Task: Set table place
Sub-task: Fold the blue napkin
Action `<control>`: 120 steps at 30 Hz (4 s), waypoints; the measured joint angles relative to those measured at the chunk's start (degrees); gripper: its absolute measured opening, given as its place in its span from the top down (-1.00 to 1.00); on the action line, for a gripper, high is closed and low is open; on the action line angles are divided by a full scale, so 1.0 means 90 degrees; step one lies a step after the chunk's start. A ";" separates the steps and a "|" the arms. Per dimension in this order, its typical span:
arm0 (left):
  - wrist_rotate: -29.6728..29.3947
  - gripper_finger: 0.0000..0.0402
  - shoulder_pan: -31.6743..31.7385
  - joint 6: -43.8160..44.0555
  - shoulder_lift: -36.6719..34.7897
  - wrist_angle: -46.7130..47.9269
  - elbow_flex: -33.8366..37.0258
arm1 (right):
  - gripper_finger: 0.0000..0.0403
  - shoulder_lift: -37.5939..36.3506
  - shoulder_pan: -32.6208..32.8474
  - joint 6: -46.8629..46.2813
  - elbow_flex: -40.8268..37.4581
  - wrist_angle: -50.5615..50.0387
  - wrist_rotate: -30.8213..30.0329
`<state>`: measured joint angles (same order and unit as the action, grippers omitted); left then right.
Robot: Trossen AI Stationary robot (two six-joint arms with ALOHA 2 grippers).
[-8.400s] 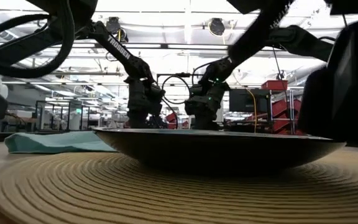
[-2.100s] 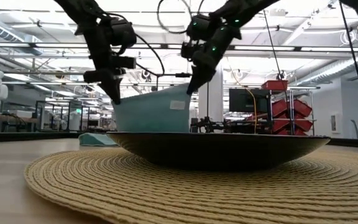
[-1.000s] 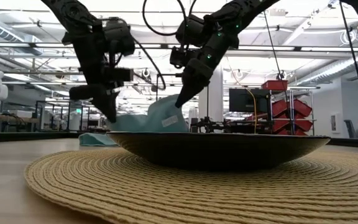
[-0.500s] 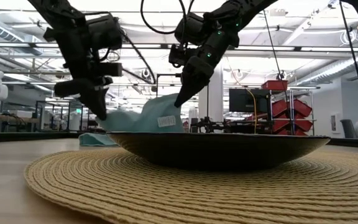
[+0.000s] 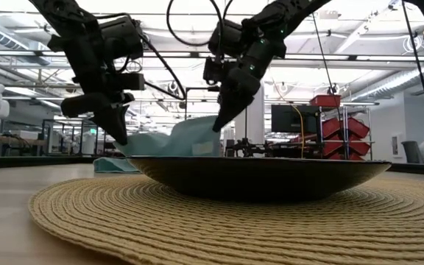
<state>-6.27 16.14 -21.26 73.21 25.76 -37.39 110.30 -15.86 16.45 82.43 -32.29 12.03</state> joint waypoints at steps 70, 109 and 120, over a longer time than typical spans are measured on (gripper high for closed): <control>0.0861 0.11 -0.0139 0.0536 0.0145 -0.0162 -0.0208 | 0.41 -0.0002 0.0024 -0.0460 -0.0653 0.1630 0.1348; 0.0834 0.11 0.0505 0.0993 0.1593 -0.2531 0.0041 | 0.41 -0.0005 -0.0711 -0.0851 -0.0981 0.1690 0.0959; 0.1081 0.11 0.0492 0.1164 0.2125 -0.2869 0.0036 | 0.41 -0.0007 -0.1416 -0.1706 -0.1721 0.3502 0.1345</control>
<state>3.46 20.56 -10.78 92.33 -0.06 -37.06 110.24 -28.60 1.10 66.94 -0.78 24.14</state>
